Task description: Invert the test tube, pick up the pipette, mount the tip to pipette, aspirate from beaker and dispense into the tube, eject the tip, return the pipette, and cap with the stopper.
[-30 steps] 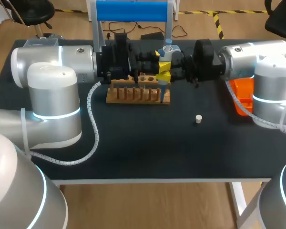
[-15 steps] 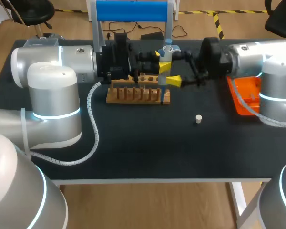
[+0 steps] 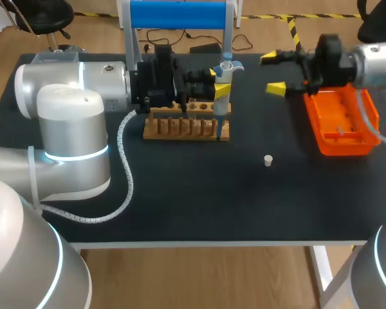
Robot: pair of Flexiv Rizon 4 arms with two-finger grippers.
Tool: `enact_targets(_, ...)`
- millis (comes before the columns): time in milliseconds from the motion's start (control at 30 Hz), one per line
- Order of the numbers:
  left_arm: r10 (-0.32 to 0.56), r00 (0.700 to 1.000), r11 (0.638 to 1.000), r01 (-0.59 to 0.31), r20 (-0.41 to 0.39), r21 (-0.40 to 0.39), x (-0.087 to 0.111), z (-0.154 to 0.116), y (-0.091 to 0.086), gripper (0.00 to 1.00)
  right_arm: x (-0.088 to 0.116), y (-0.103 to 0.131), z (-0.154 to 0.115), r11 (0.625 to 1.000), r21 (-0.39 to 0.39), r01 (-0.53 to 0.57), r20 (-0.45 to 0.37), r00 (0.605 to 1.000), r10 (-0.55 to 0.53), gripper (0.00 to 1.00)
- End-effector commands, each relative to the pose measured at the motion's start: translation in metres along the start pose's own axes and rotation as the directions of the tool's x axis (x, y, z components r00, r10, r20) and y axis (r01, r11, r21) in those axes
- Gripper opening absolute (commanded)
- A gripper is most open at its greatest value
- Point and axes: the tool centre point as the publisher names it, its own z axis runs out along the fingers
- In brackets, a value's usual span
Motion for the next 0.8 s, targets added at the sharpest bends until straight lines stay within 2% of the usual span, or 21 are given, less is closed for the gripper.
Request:
enact_targets(33, 0.001, 1.0, 1.0, -0.001, 0.005, 0.004, 0.001, 0.001, 0.001, 0.0, -0.016, 0.008, -0.001, 0.997, 0.08, -0.001, 0.056, 0.998, -0.003, 1.0)
enact_targets(200, 0.001, 1.0, 1.0, -0.001, 0.005, 0.004, 0.001, 0.001, 0.001, 0.0, -0.051, 0.012, 0.007, 0.992, 0.129, -0.008, 0.108, 0.994, -0.006, 1.0)
enact_targets(467, 0.001, 1.0, 1.0, -0.001, 0.005, 0.004, 0.001, 0.001, 0.001, 0.0, -0.098, 0.027, 0.035, 0.983, 0.185, -0.021, 0.165, 0.986, -0.009, 1.0)
enact_targets(800, 0.001, 1.0, 1.0, -0.001, 0.005, 0.004, 0.001, 0.001, 0.001, 0.0, -0.133, 0.025, 0.072, 0.97, 0.244, -0.026, 0.194, 0.981, -0.023, 1.0)
